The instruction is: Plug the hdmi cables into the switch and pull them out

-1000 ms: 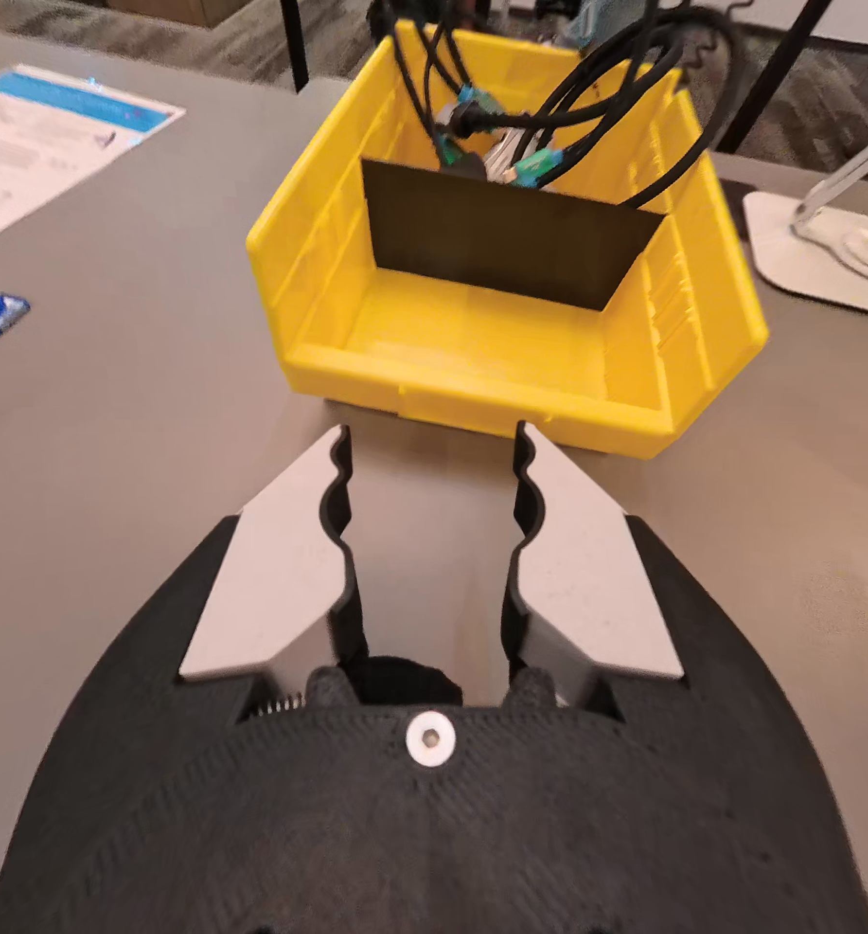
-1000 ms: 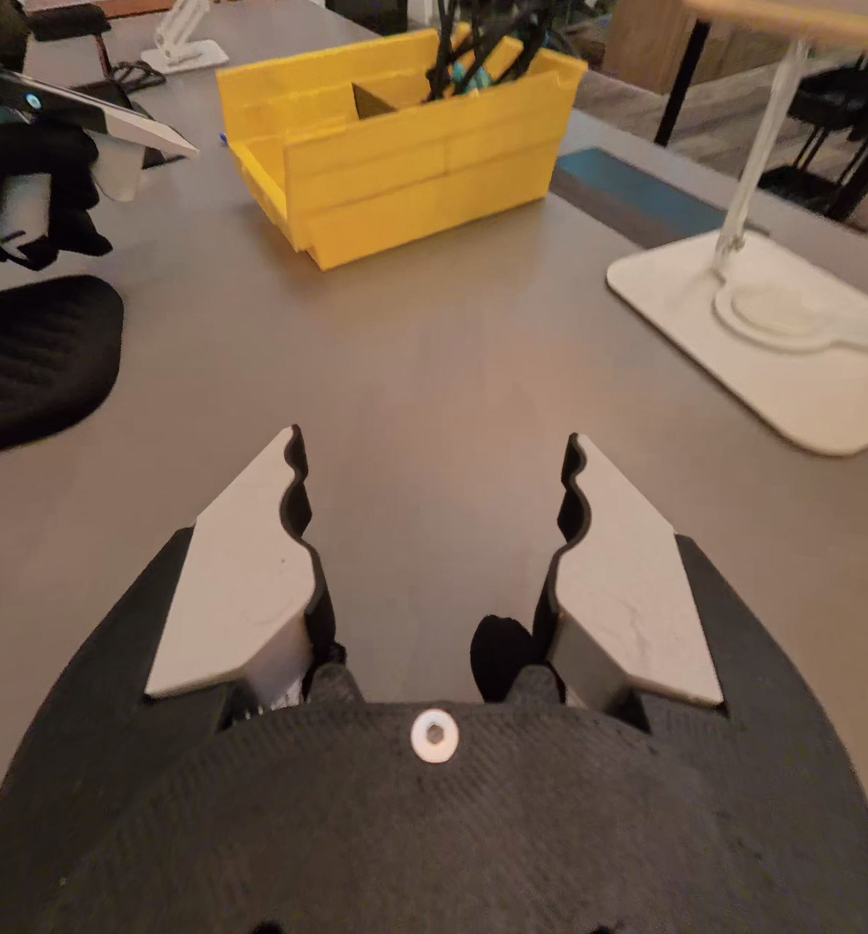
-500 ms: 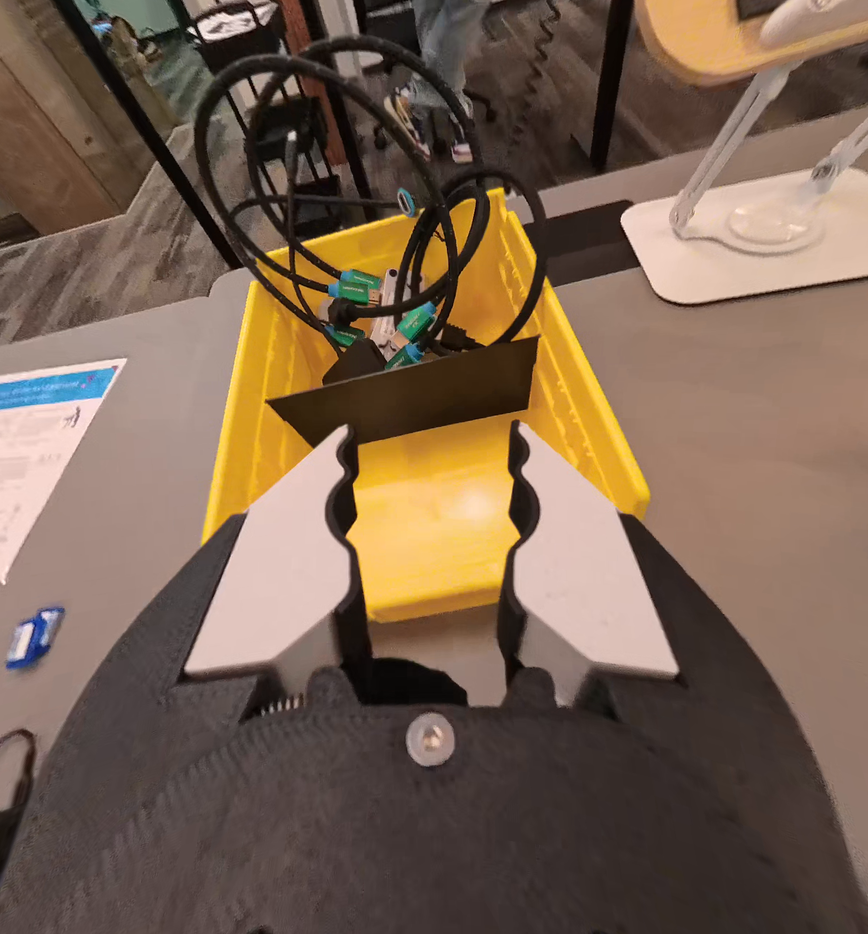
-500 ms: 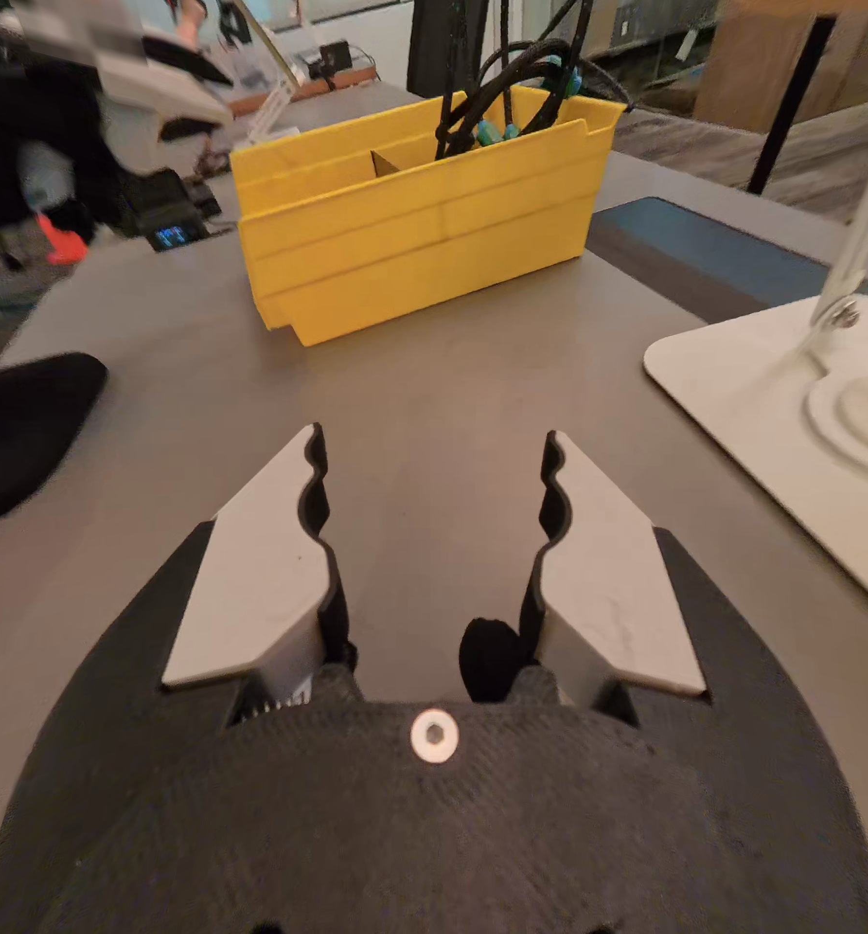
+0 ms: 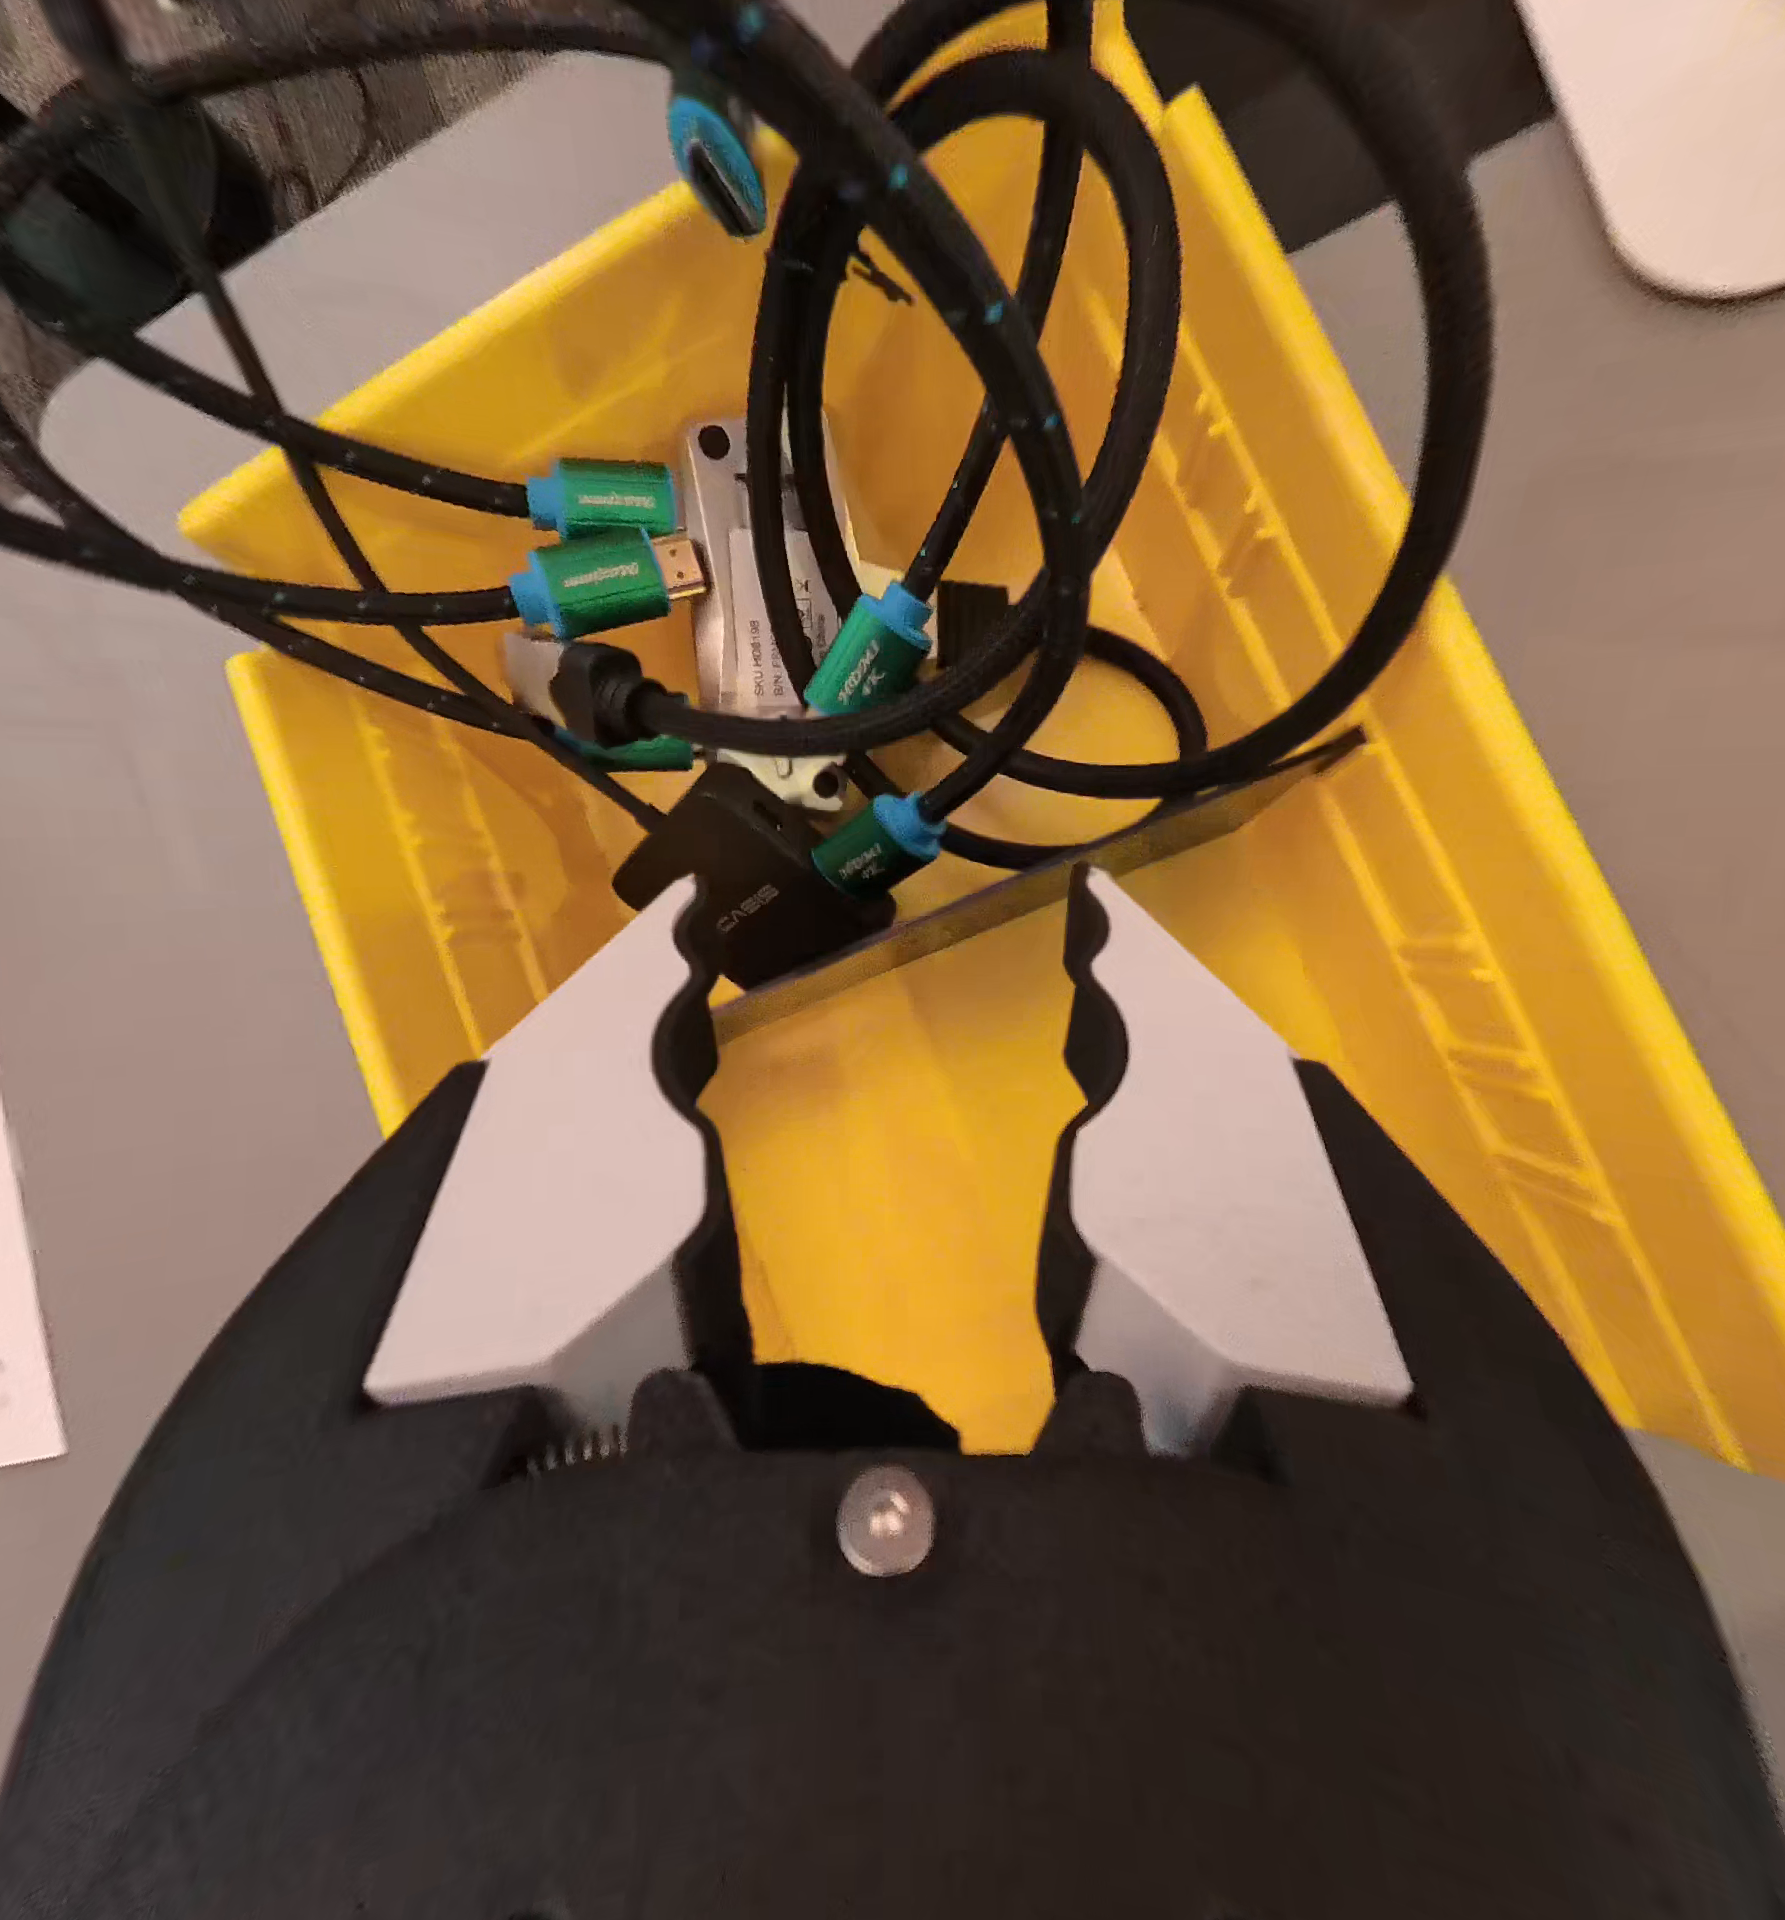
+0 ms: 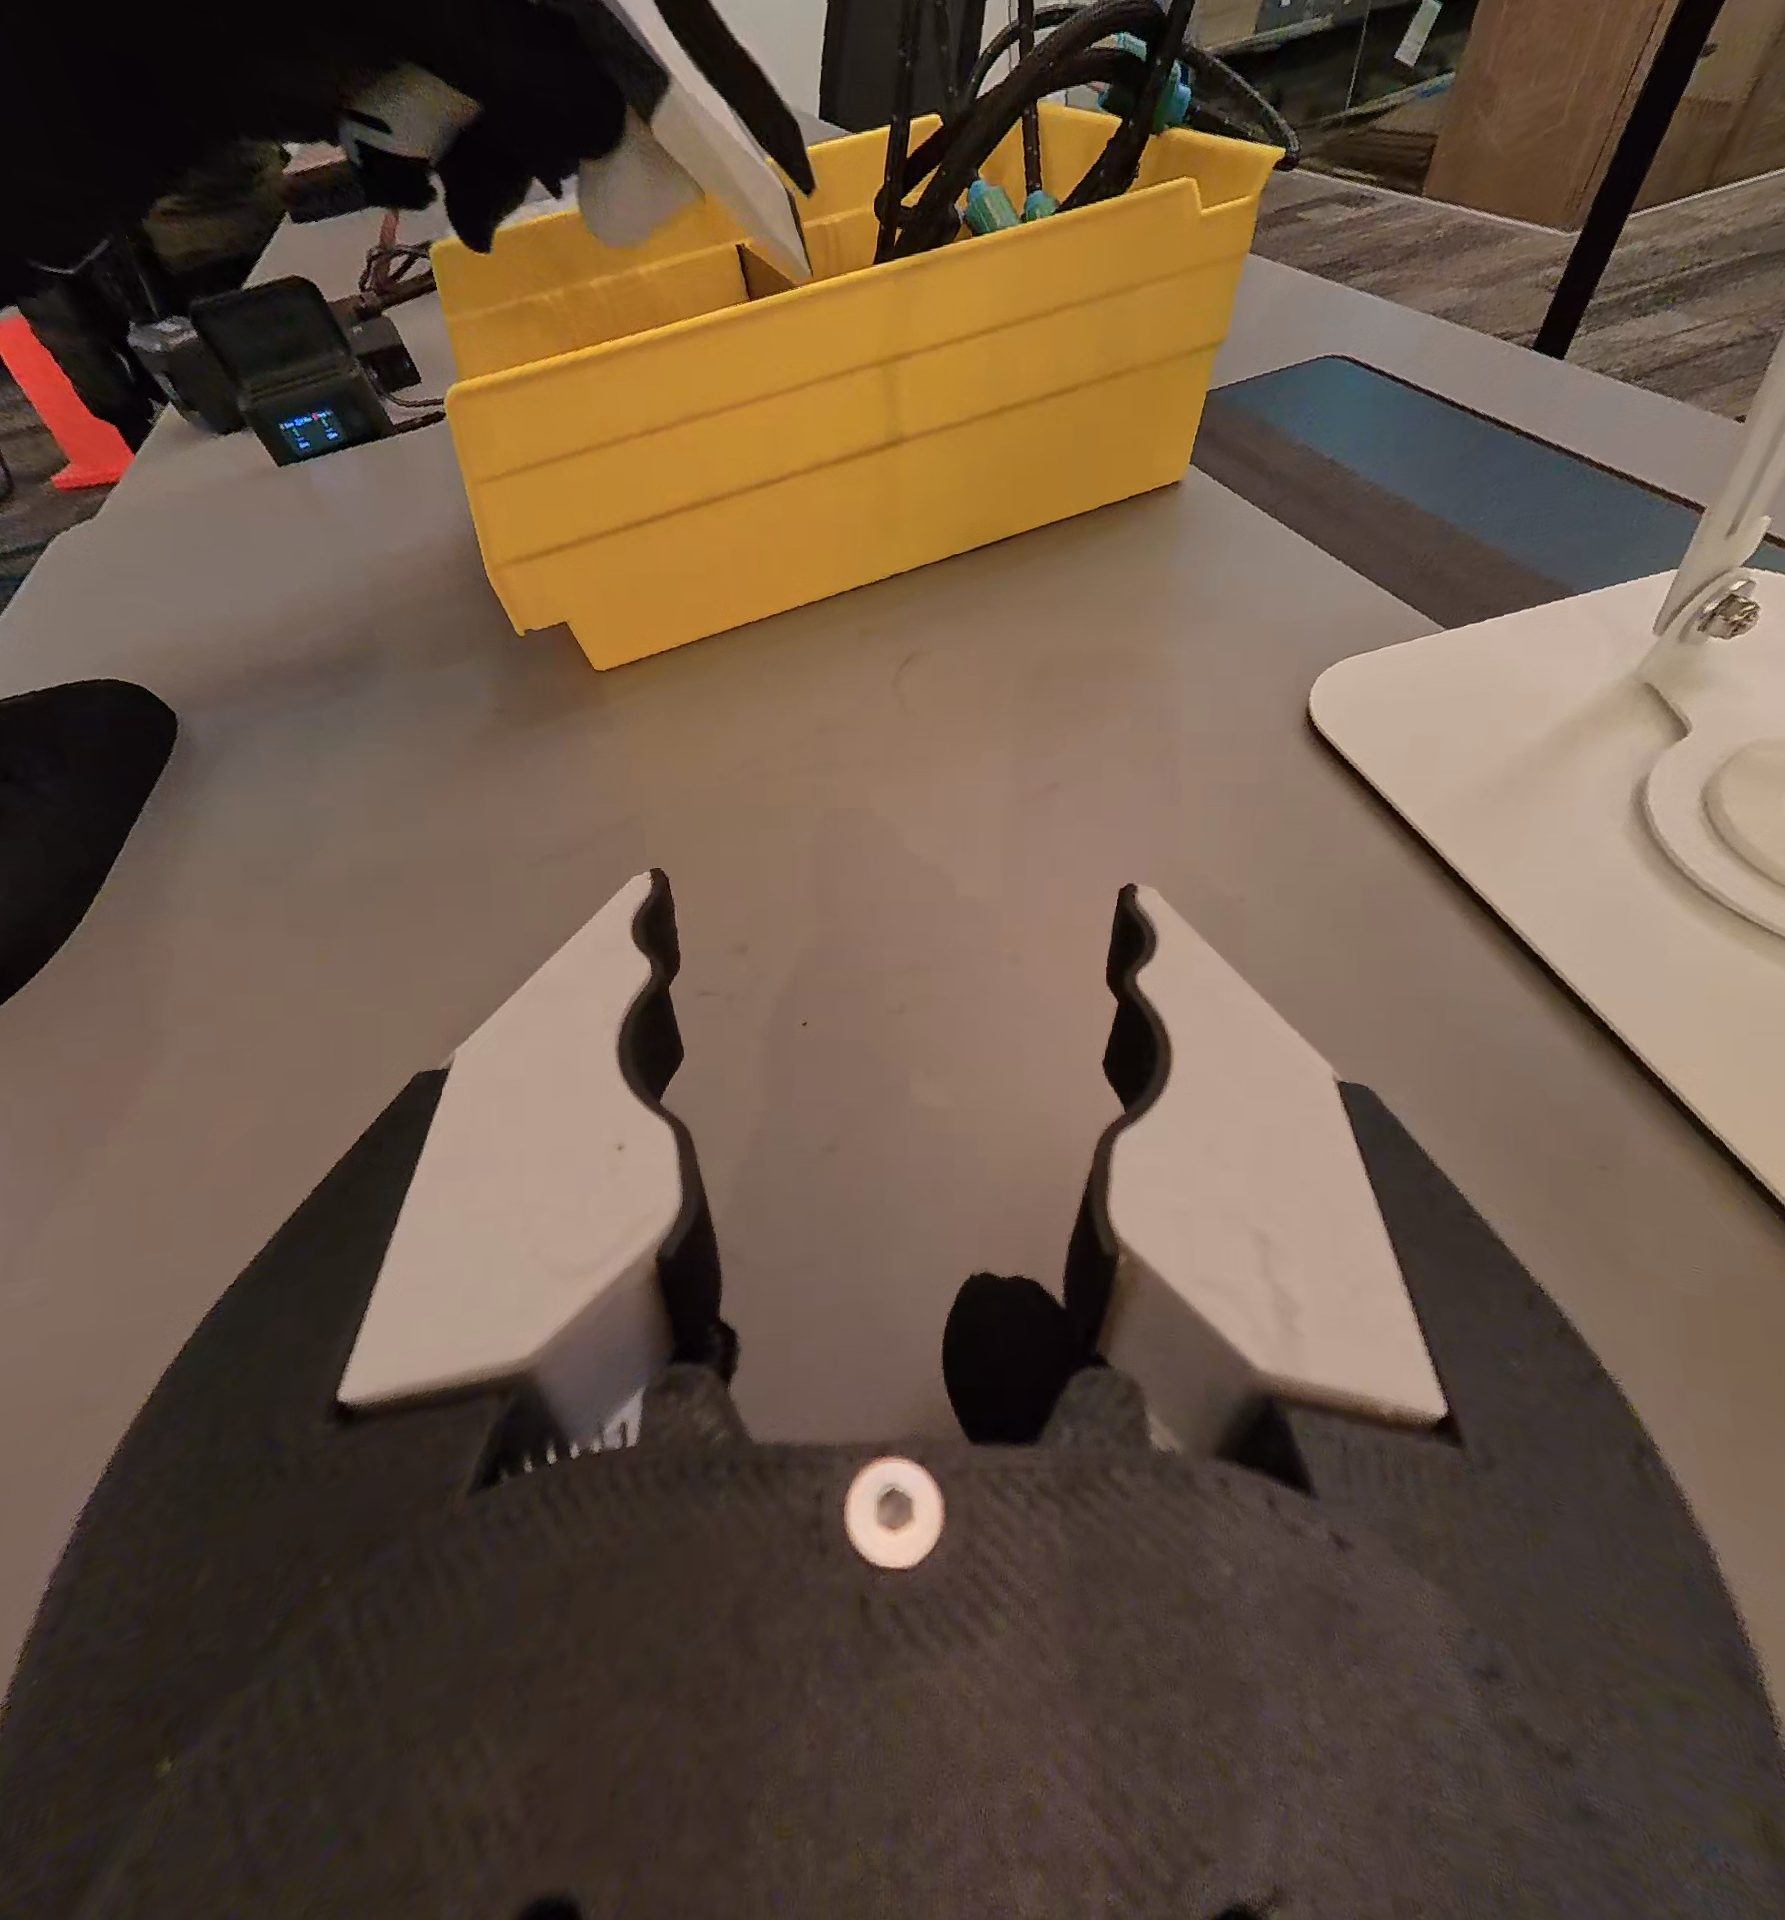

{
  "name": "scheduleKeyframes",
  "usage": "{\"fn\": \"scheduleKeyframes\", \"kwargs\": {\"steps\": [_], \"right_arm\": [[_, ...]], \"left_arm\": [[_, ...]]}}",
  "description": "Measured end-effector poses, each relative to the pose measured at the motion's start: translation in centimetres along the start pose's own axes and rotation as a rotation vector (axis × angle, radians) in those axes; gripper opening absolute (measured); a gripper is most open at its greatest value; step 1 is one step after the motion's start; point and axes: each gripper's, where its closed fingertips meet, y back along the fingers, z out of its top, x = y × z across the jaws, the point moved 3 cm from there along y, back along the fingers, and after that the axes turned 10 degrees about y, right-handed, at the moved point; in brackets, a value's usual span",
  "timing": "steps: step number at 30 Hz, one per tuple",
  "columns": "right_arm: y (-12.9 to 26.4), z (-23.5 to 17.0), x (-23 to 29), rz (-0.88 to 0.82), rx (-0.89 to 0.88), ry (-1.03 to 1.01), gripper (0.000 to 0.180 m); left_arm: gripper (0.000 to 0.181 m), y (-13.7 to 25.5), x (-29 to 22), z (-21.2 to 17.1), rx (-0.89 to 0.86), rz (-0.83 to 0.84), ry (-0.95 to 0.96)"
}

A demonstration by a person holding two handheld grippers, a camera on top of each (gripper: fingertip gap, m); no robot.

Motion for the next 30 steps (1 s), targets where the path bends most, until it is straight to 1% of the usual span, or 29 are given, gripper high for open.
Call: {"fn": "scheduleKeyframes", "kwargs": {"steps": [2, 4, 6, 7, 12, 13, 15, 17, 19, 21, 23, 26, 30], "right_arm": [[0.0, 0.0, 0.0, 0.002, -0.001, -0.006, 0.082], [0.0, 0.0, -0.1, 0.003, 0.0, -0.009, 0.082], [0.0, 0.0, -0.1, 0.005, 0.001, -0.011, 0.082], [0.0, 0.0, -0.1, 0.006, 0.001, -0.012, 0.082], [-0.1, -0.1, -0.1, 0.01, 0.006, -0.018, 0.081], [-0.1, -0.1, -0.1, 0.011, 0.007, -0.018, 0.081], [-0.1, -0.1, -0.1, 0.011, 0.008, -0.017, 0.081], [-0.1, -0.1, -0.1, 0.011, 0.007, -0.018, 0.081], [-0.1, -0.1, -0.1, 0.012, 0.006, -0.019, 0.081], [-0.1, -0.1, -0.1, 0.014, 0.008, -0.02, 0.081], [-0.1, -0.1, -0.1, 0.015, 0.009, -0.019, 0.081], [-0.1, -0.1, 0.0, 0.017, 0.01, -0.019, 0.081], [-0.1, -0.1, -0.1, 0.018, 0.008, -0.022, 0.081]], "left_arm": [[0.066, -1.2, -0.1, 0.3, 0.04, -0.004, -0.018], [0.07, -1.8, 0.0, 1.2, 0.037, -0.036, 0.027], [0.075, -2.2, 1.3, 1.4, 0.086, 0.039, 0.004], [0.086, -2.5, 2.0, 1.3, 0.117, 0.075, -0.015], [0.088, -4.4, 1.8, 0.6, 0.251, -0.059, 0.057], [0.085, -4.7, 1.8, 0.3, 0.278, -0.075, 0.057], [0.089, -5.3, 2.1, 0.0, 0.315, -0.08, 0.049], [0.09, -5.6, 2.2, 0.0, 0.337, -0.088, 0.039], [0.088, -5.6, 2.3, 0.1, 0.364, -0.089, 0.008], [0.079, -5.7, 2.6, 0.0, 0.372, -0.065, -0.049], [0.075, -5.6, 2.8, 0.0, 0.371, -0.063, -0.059], [0.074, -5.4, 2.9, 0.0, 0.348, -0.078, -0.063], [0.065, -4.5, 2.7, 0.5, 0.304, -0.091, -0.089]]}}
